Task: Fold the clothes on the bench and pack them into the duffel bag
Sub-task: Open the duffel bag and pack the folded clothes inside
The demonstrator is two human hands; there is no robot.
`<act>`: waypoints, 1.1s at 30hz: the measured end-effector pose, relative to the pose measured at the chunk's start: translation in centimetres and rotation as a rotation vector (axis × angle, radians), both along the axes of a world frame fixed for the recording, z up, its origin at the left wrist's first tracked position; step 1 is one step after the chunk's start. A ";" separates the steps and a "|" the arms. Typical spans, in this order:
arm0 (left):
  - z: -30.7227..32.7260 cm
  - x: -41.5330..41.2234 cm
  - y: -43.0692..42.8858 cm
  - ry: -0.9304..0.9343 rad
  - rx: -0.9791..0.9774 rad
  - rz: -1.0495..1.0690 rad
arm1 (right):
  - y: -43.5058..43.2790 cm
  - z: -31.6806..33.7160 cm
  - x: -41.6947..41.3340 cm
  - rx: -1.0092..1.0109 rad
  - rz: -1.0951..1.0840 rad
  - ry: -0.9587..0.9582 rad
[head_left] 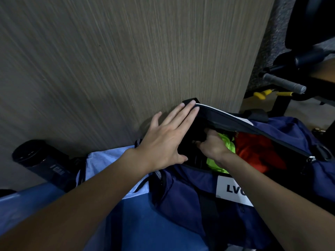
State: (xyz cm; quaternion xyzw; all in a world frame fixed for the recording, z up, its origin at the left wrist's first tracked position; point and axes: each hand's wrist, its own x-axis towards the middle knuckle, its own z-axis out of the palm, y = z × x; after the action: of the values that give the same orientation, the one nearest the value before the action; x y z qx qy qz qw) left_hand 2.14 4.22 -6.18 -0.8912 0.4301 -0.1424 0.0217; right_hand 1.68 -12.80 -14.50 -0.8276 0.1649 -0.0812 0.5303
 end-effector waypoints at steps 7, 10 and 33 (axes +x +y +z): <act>0.0 0.0 0.1 -0.008 0.007 0.007 | 0.5 0.3 0.8 -0.188 0.108 -0.005; 0.0 0.0 0.2 -0.007 0.006 0.001 | 0.5 0.7 -0.6 -0.481 0.111 -0.067; -0.1 0.0 0.5 0.012 -0.004 -0.028 | -0.9 -0.8 -1.2 -0.864 0.639 0.112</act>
State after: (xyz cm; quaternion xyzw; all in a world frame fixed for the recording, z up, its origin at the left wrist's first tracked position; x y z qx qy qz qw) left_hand 2.14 4.77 -6.32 -0.8861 0.4422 -0.1383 0.0153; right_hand 0.51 -13.66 -15.29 -0.9824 -0.1153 0.0682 0.1302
